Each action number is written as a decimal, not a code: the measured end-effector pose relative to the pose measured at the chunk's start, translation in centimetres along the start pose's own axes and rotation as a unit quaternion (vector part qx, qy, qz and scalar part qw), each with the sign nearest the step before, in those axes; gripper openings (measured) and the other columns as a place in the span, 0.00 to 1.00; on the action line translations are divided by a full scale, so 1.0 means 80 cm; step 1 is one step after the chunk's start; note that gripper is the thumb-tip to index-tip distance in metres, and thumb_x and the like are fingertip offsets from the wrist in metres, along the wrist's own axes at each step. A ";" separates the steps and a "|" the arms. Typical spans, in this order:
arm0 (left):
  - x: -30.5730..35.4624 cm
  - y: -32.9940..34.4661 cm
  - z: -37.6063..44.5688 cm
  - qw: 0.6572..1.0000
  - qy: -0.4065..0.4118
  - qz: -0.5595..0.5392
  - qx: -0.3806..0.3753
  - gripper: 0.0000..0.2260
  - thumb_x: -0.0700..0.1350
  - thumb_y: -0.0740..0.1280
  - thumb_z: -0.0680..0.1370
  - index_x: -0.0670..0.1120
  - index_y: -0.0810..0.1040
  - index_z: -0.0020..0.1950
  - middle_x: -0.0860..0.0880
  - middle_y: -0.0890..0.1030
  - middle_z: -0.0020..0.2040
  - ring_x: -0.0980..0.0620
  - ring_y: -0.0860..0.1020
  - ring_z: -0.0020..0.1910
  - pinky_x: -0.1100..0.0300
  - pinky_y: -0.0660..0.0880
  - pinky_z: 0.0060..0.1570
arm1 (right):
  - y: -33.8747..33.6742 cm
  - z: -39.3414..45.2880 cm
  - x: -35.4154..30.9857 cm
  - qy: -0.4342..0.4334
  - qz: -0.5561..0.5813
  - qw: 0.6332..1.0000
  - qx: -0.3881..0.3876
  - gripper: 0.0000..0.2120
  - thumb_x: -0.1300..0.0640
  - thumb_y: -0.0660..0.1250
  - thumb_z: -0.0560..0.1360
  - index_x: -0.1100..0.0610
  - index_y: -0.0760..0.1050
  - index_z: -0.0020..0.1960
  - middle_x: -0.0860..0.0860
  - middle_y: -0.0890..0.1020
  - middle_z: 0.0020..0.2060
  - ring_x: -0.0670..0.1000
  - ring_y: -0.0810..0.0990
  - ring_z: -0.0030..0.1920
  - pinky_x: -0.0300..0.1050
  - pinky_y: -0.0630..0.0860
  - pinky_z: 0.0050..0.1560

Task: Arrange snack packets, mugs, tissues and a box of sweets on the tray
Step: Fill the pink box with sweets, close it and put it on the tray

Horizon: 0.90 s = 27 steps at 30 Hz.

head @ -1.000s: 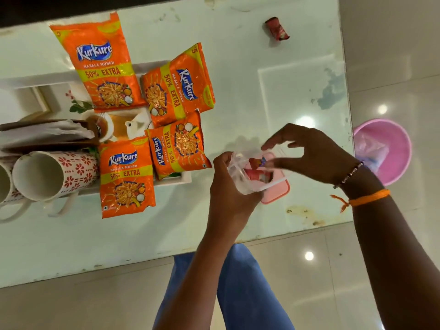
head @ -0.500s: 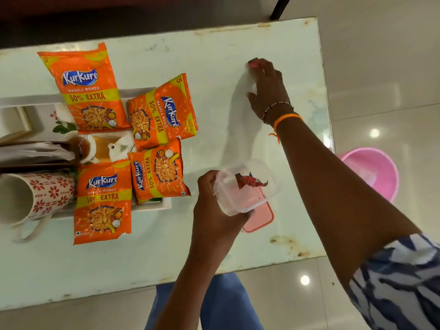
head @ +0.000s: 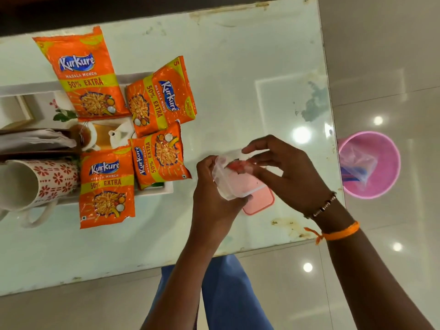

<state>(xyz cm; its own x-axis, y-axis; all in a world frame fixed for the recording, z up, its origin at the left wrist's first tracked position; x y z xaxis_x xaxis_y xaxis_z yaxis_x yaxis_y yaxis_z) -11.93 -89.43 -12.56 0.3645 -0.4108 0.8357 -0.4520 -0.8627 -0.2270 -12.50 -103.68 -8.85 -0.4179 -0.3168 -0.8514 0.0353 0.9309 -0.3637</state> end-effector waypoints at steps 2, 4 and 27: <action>-0.001 -0.001 -0.005 1.000 -0.001 -0.015 -0.009 0.36 0.43 0.79 0.60 0.49 0.64 0.63 0.55 0.75 0.60 0.58 0.74 0.59 0.65 0.76 0.56 | -0.013 -0.009 0.015 0.006 -0.014 0.999 0.052 0.06 0.63 0.65 0.74 0.58 0.76 0.50 0.48 0.81 0.45 0.43 0.82 0.43 0.23 0.73 0.45; -0.001 -0.003 -0.010 1.000 0.005 -0.011 -0.018 0.36 0.43 0.80 0.60 0.52 0.65 0.61 0.59 0.74 0.57 0.64 0.74 0.58 0.68 0.76 0.53 | -0.031 -0.016 0.041 0.036 -0.061 0.988 0.138 0.06 0.66 0.63 0.74 0.59 0.76 0.49 0.49 0.81 0.43 0.46 0.81 0.40 0.21 0.71 0.41; -0.004 -0.125 -0.050 0.996 0.017 -0.070 -0.045 0.33 0.48 0.76 0.56 0.61 0.67 0.58 0.61 0.73 0.60 0.70 0.77 0.52 0.73 0.75 0.43 | 0.038 -0.047 0.099 0.203 0.452 0.845 0.200 0.09 0.58 0.65 0.72 0.51 0.65 0.48 0.52 0.76 0.44 0.56 0.78 0.47 0.44 0.76 0.51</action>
<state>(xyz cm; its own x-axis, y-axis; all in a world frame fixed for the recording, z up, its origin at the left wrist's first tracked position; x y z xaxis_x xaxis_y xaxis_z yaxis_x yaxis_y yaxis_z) -10.76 -79.51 -8.56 0.4027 -0.2762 0.8727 -0.4706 -0.8802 -0.0613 -19.13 -102.69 -15.27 -0.3313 0.6551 -0.6790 0.7767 0.5980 0.1980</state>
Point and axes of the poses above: each hand's wrist, its own z-axis towards the middle knuckle, its own y-axis out of the palm, x = y × z, the point moved 7 cm from there along z, towards the middle knuckle
